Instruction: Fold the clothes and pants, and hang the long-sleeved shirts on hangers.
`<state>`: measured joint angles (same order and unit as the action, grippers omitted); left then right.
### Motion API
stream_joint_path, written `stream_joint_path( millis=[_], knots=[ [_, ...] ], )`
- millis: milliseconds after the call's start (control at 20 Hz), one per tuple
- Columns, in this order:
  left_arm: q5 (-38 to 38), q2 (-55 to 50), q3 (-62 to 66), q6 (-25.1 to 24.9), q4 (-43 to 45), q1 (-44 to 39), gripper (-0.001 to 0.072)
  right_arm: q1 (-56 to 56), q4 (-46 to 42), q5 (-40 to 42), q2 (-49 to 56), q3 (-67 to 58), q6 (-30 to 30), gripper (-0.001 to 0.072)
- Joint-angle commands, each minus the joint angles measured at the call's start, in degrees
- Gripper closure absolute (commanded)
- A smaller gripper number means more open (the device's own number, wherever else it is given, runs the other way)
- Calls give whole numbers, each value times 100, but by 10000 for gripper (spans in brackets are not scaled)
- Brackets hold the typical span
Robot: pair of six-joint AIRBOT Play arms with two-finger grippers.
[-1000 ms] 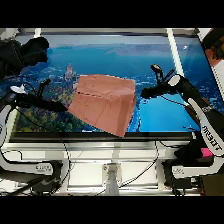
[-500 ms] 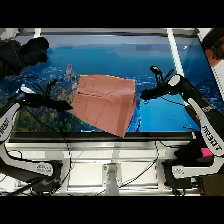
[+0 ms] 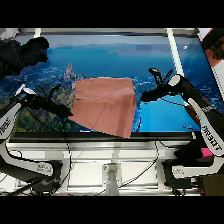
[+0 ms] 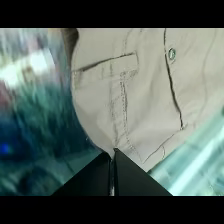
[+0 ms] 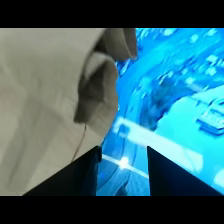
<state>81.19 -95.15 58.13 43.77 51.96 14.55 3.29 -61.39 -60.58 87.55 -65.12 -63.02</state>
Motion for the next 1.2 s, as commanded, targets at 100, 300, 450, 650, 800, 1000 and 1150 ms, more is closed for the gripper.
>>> stream_joint_path(
  millis=[100,300,450,650,800,1000,1150],
  knots=[
    [389,4,7,490,372,-63,698,-4,63,-1266,-85,166,216,371],
    [24,4,4,468,168,-170,699,-4,476,-1228,-898,1014,166,370],
    [-142,4,7,470,22,-280,699,-2,944,-1078,-1641,2087,-175,341],
    [-118,4,7,492,-20,-398,698,-2,2280,-669,-2039,3484,-640,126],
    [-118,4,7,492,-22,-420,698,-2,2319,-358,-2039,3993,-960,129],
    [-118,4,7,492,-22,-420,698,-2,2291,17,-2035,4089,-1294,159],
    [-120,4,7,490,-127,-420,698,11,2044,39,-2035,4092,-1554,159]
  ],
)
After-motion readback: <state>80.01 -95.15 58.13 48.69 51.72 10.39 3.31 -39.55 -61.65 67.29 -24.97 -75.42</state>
